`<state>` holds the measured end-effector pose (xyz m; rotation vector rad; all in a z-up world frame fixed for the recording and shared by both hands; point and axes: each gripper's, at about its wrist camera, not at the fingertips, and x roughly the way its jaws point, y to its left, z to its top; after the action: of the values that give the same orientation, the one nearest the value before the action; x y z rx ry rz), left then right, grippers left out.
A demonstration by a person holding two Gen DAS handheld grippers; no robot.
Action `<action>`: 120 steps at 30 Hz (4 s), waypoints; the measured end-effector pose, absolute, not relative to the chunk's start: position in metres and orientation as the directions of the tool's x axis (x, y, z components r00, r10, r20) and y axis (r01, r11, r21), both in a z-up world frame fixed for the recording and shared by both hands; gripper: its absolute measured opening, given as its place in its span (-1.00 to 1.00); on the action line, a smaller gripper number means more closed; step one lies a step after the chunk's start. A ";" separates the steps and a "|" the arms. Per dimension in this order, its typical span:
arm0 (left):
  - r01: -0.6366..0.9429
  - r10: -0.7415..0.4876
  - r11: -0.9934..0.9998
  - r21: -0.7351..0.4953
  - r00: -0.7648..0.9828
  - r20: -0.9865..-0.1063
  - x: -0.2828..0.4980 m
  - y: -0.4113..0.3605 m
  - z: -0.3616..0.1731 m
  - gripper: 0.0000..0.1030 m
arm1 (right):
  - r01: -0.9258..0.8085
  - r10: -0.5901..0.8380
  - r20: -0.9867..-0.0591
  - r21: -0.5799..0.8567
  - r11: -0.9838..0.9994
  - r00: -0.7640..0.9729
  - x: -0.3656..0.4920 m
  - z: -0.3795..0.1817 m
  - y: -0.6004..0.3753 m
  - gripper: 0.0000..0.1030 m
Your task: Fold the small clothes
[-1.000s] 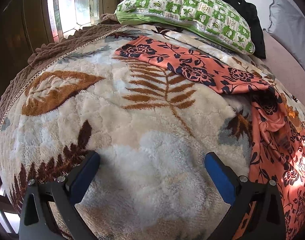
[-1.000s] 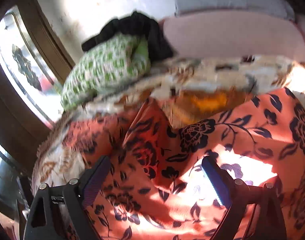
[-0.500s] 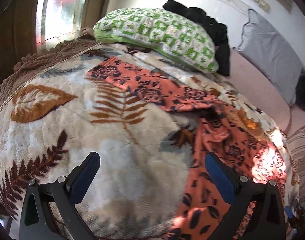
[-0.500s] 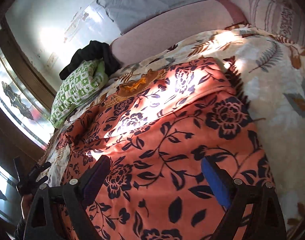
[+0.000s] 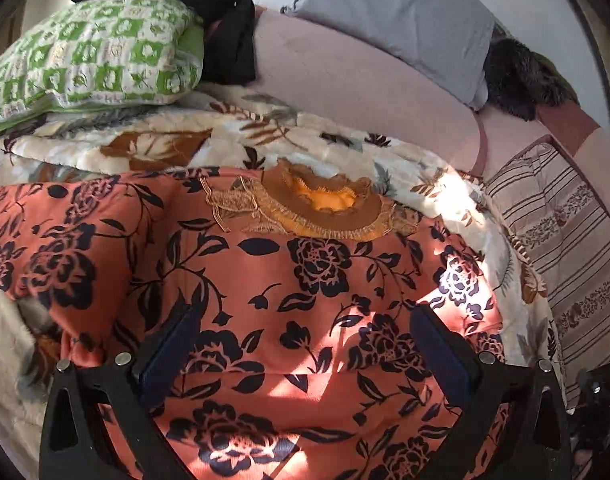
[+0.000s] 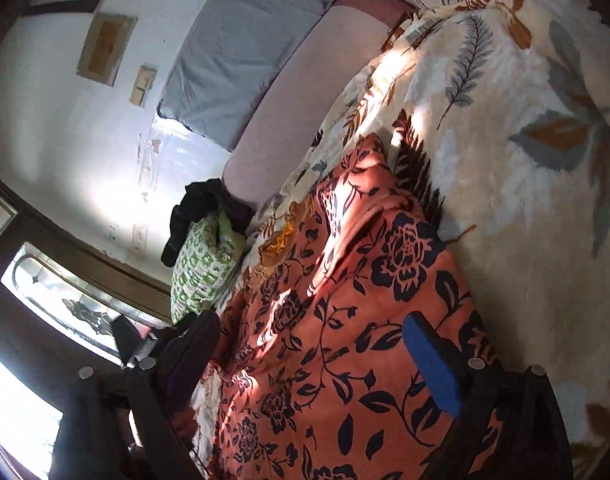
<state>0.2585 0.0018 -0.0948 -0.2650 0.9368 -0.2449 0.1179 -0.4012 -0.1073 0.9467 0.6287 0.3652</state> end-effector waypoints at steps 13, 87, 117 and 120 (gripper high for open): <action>0.093 -0.098 0.994 -0.056 0.541 -0.835 0.262 -0.011 -0.150 1.00 | 0.085 0.571 -0.559 0.756 0.650 0.601 0.345 -0.104 -0.446 0.81; -0.044 -0.440 0.841 -0.540 0.525 -0.728 0.207 0.056 -0.117 1.00 | -0.204 0.695 -0.392 0.766 0.609 0.602 0.204 -0.104 -0.325 0.57; -0.375 -0.224 0.804 -0.462 0.529 -0.818 0.218 0.084 -0.144 -0.89 | -0.155 0.695 -0.358 0.814 0.559 0.624 0.202 -0.122 -0.352 0.57; -0.367 -0.222 0.807 -0.463 0.538 -0.813 0.216 0.086 -0.145 -0.85 | -0.166 0.695 -0.368 0.803 0.572 0.617 0.202 -0.121 -0.349 0.59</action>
<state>0.2159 0.0863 -0.1450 -0.6549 1.0192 0.0940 0.2016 -0.3485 -0.1205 0.8099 0.7437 0.5636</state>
